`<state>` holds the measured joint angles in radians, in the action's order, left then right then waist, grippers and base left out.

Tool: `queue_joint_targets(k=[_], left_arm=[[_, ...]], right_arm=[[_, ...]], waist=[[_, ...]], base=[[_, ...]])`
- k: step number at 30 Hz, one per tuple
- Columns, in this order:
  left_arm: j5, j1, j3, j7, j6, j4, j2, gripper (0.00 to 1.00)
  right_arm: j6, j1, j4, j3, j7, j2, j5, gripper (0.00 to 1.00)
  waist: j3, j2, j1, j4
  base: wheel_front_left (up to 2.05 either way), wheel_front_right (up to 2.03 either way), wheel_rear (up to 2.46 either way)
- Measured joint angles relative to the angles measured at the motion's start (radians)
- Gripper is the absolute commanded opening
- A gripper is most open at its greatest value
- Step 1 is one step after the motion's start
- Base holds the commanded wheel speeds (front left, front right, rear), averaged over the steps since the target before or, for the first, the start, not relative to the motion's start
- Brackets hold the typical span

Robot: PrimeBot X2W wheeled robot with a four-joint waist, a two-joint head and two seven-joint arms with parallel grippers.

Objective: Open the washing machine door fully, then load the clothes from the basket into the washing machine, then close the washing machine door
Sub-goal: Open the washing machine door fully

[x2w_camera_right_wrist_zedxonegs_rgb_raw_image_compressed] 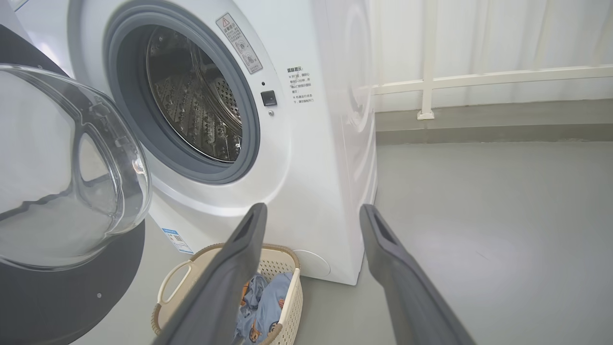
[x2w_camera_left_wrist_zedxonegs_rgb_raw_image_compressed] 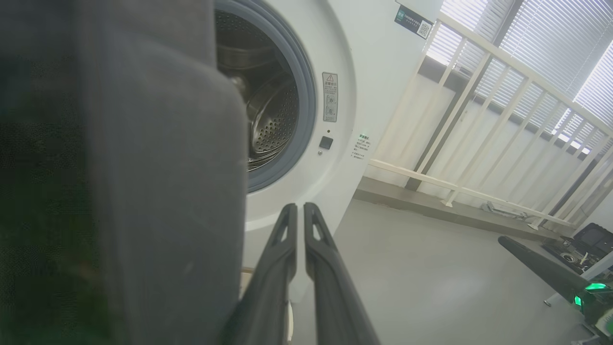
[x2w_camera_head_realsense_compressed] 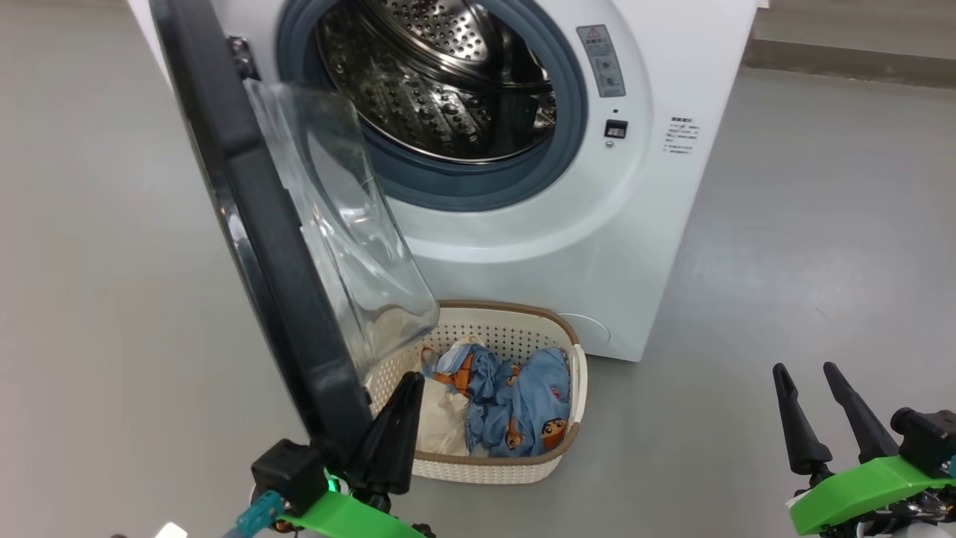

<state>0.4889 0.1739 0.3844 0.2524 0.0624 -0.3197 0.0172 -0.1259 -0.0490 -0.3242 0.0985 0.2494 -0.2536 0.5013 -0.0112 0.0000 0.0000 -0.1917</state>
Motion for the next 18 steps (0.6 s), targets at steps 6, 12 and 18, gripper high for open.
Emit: queue_joint_targets(k=[6,12,18], left_arm=[[-0.008,-0.02,-0.013,0.002,-0.002,0.016,0.005,0.0],[-0.018,-0.041,-0.031,0.003,-0.016,0.032,0.031,0.0],[-0.018,-0.057,-0.048,0.001,-0.038,0.049,0.056,0.0]], right_arm=[[0.0,0.0,0.0,0.0,0.0,-0.001,0.0,1.0],[0.0,0.0,0.0,0.0,0.0,-0.001,0.0,1.0],[0.0,0.0,0.001,0.0,0.0,-0.001,0.0,1.0]], waist=[[0.003,0.0,0.0,-0.032],[0.006,0.0,0.0001,-0.063],[0.01,0.0,0.0001,-0.1]], base=[[0.0,0.0,0.0],[0.0,0.0,0.0],[0.0,0.0,0.0]])
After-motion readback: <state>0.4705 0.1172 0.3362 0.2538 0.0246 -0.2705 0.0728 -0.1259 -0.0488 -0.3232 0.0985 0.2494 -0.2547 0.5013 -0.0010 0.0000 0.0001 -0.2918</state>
